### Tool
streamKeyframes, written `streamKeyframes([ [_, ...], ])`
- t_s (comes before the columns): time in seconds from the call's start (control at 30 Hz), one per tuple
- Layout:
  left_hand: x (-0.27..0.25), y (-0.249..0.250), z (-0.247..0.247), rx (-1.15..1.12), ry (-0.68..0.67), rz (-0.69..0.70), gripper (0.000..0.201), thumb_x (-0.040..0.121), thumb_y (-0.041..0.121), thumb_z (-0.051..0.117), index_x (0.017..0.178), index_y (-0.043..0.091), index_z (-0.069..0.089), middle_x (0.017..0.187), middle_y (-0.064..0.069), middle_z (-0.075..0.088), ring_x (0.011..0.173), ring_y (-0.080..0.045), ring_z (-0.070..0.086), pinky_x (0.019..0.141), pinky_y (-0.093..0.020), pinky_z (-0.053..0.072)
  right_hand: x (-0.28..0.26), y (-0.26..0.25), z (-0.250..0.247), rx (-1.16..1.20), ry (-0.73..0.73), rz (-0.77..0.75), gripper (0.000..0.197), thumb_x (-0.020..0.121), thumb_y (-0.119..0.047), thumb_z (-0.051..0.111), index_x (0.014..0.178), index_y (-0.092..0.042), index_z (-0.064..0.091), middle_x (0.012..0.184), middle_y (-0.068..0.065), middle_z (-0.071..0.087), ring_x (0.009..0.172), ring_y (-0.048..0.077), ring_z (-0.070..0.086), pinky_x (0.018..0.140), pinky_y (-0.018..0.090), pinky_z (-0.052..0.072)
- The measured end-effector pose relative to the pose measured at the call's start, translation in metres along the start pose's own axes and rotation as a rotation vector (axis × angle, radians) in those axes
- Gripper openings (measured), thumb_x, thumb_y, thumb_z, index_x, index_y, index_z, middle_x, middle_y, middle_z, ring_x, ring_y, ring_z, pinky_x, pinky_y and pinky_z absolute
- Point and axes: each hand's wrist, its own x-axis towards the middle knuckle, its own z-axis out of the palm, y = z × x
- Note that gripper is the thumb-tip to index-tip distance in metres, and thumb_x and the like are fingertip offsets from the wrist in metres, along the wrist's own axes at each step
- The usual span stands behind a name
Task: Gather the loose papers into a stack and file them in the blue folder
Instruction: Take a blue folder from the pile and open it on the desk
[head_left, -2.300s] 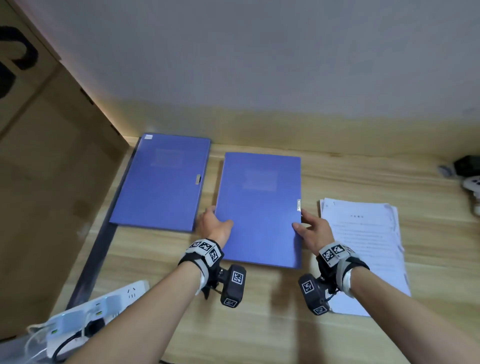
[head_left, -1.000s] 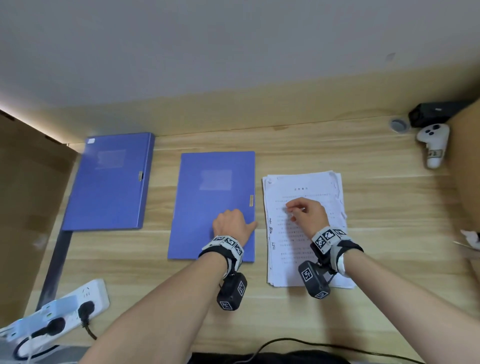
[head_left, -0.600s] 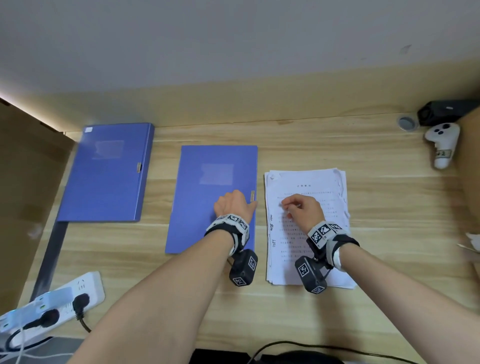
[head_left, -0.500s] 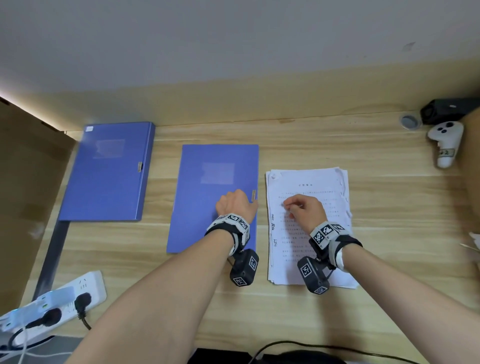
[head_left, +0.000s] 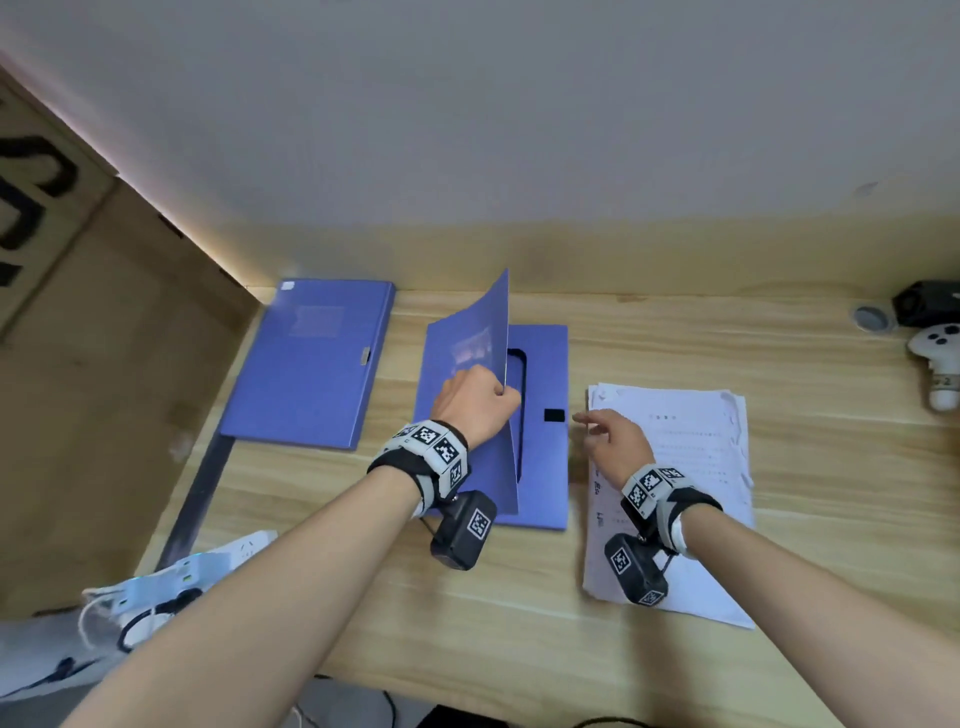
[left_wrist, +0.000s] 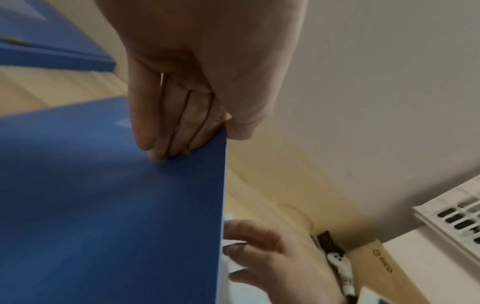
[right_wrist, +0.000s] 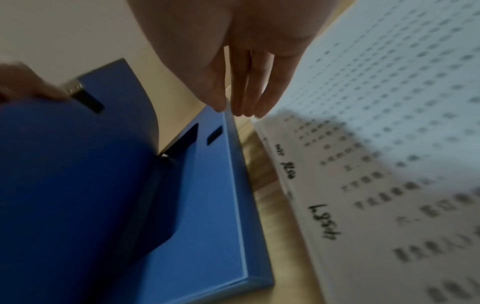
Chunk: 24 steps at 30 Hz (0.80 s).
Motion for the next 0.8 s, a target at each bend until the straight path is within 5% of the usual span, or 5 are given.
streamKeyframes([
  [0.3,-0.016,-0.058,-0.114,0.128,0.082,-0.076,0.029,0.082,0.005,0.043,0.055,0.013,0.035,0.066,-0.017,0.051,0.071,-0.037,0.059,0.063,-0.042,0.048,-0.01,-0.041,0.056,-0.545,-0.341,-0.157,0.056,0.092,-0.02,0.055,0.146,-0.015,0.043,0.161,0.006,0.024,0.147,0.026,0.024,0.118,0.033,0.02],
  [0.4,-0.019,-0.082,-0.129,0.216,0.114,-0.107,0.01,0.086,-0.002,0.047,0.093,0.005,0.047,0.111,-0.024,0.055,0.097,-0.04,0.052,0.075,-0.041,0.043,-0.013,-0.047,0.062,-0.64,-0.323,-0.129,0.057,0.093,-0.025,0.053,0.148,-0.014,0.04,0.163,0.005,0.018,0.149,0.024,0.019,0.12,0.033,0.02],
  [0.5,-0.016,-0.112,-0.124,0.363,0.079,-0.117,0.081,0.087,-0.005,0.058,0.154,0.0,0.01,0.164,-0.019,0.008,0.122,-0.043,0.051,0.081,-0.043,0.046,-0.014,-0.056,0.067,-0.696,-0.32,-0.095,0.058,0.094,-0.027,0.05,0.149,-0.012,0.036,0.163,0.005,0.015,0.149,0.025,0.019,0.12,0.036,0.023],
  [0.67,-0.009,-0.162,-0.111,0.753,0.178,-0.111,0.107,0.083,0.007,0.067,0.156,0.008,-0.011,0.161,-0.021,-0.027,0.153,-0.035,-0.014,0.12,-0.052,0.018,-0.012,-0.061,0.075,-0.679,-0.292,-0.03,0.067,0.095,-0.031,0.051,0.153,-0.012,0.024,0.165,0.003,0.01,0.15,0.023,0.016,0.12,0.035,0.023],
  [0.8,0.001,-0.194,-0.094,0.895,-0.092,-0.113,0.089,0.09,0.019,0.058,0.159,0.017,0.001,0.162,-0.022,-0.022,0.152,-0.036,-0.019,0.123,-0.05,0.0,-0.016,-0.061,0.079,-0.679,-0.252,-0.029,0.066,0.095,-0.027,0.05,0.153,-0.01,0.025,0.164,0.001,0.012,0.15,0.021,0.018,0.119,0.033,0.024],
])
